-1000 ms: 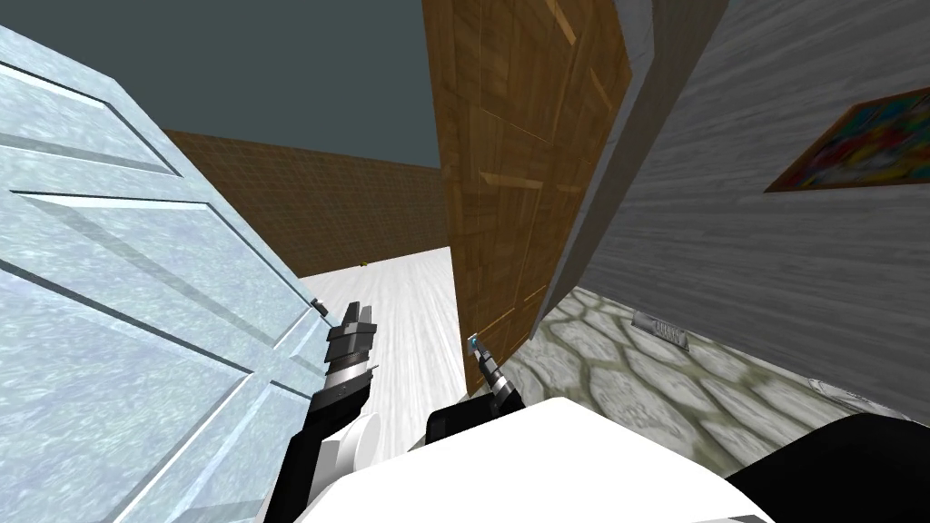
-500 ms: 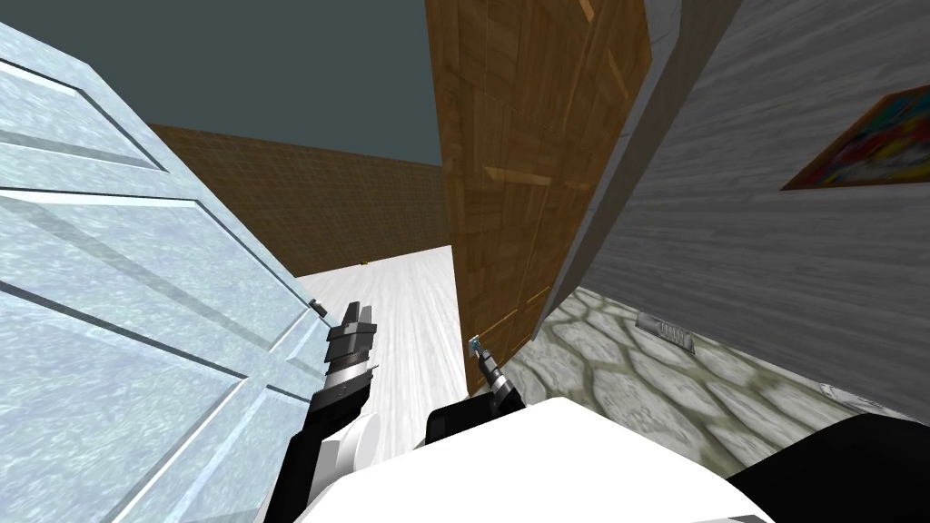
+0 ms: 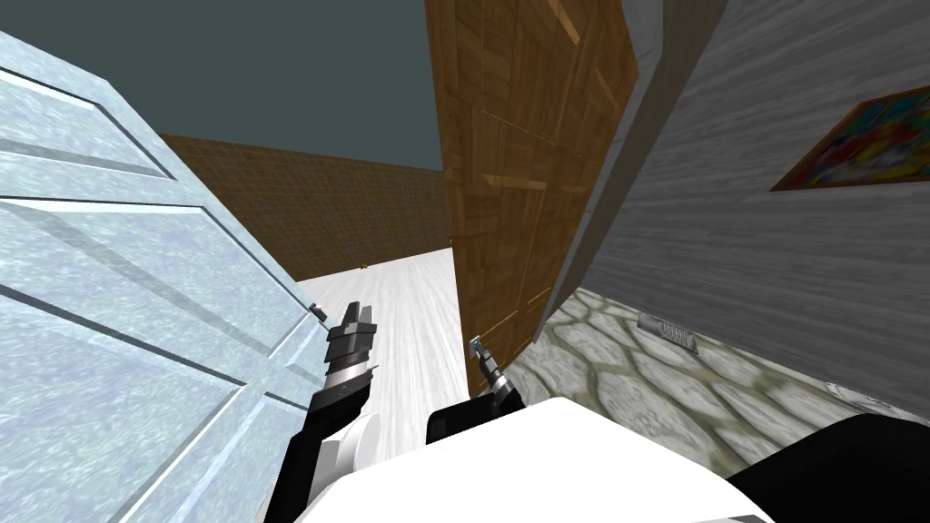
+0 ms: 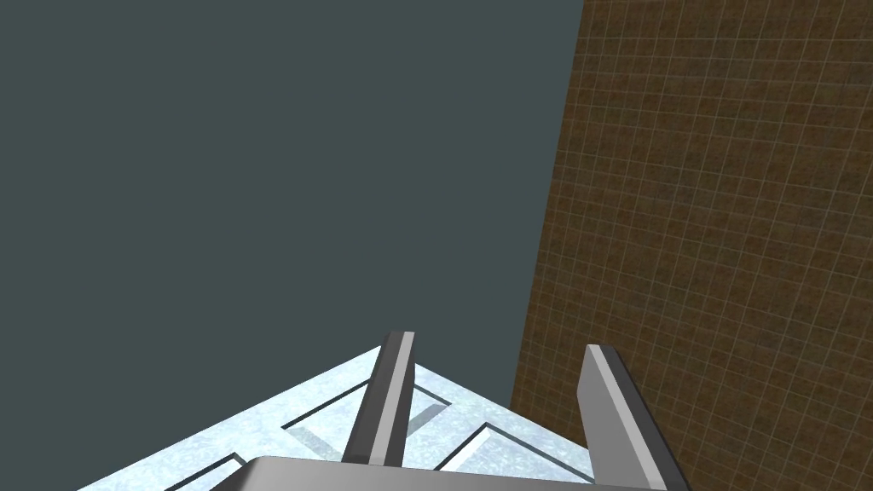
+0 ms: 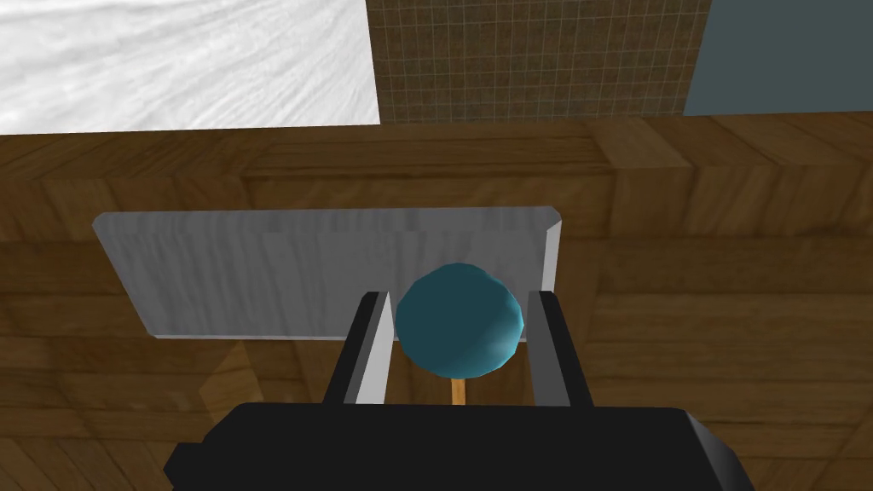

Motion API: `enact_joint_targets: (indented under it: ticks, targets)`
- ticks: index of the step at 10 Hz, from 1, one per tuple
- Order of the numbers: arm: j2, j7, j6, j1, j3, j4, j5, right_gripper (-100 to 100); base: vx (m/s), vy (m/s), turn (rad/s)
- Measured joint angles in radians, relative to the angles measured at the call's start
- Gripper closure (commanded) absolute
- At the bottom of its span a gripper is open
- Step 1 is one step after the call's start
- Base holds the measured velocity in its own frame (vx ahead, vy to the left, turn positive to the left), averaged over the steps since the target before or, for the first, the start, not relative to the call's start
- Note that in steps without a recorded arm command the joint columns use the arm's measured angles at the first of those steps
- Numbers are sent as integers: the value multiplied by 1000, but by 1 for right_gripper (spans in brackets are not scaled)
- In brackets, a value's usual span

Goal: Push the door open

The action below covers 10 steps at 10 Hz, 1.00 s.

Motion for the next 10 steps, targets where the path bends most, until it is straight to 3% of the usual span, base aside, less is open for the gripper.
enact_joint_targets:
  ticks: [4,5,8,10]
  targets:
    - [16,7,-4,-24,-44,23,-6,100,173,110,-51]
    - [12,6,1,-26,-57,19,-9,100,151,97,-52]
    - [27,12,-7,-54,-90,48,-13,100,89,65,-27]
    - [26,12,3,-55,-108,46,-17,100,74,68,-43]
